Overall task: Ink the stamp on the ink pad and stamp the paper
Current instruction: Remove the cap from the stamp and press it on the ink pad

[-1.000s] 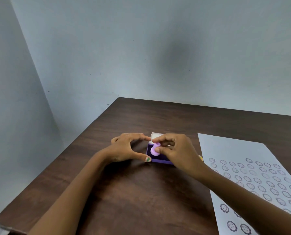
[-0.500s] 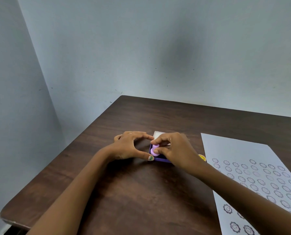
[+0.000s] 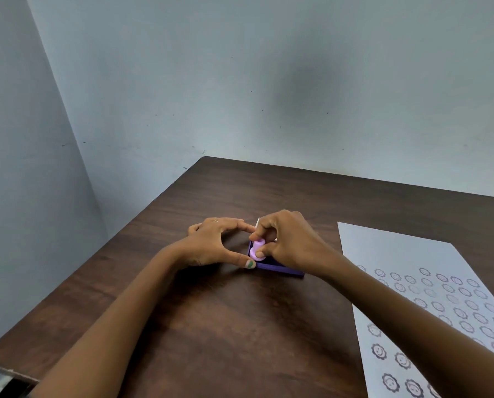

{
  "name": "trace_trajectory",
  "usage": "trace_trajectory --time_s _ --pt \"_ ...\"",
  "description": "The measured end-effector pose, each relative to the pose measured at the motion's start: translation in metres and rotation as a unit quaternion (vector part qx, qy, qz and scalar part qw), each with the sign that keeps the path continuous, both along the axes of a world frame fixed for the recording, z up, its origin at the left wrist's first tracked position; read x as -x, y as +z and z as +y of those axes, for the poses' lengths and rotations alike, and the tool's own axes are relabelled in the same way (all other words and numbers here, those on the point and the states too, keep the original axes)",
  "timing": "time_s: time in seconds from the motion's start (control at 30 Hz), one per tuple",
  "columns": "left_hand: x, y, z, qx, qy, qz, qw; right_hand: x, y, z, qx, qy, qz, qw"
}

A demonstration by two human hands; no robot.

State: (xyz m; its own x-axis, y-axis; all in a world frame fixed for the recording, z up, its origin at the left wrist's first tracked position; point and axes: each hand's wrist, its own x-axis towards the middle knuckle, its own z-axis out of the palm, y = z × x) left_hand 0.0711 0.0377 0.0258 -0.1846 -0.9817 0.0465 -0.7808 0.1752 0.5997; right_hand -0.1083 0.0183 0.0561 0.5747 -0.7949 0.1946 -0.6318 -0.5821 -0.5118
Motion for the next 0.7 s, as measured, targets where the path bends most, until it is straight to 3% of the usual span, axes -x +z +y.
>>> trace_trajectory --time_s 0.7 --pt "-0.0026 -0.0034 -0.0016 -0.008 -0.001 0.012 1.000 -0.0007 -0.0089 0.0045 0.030 -0.026 -0.027 0.999"
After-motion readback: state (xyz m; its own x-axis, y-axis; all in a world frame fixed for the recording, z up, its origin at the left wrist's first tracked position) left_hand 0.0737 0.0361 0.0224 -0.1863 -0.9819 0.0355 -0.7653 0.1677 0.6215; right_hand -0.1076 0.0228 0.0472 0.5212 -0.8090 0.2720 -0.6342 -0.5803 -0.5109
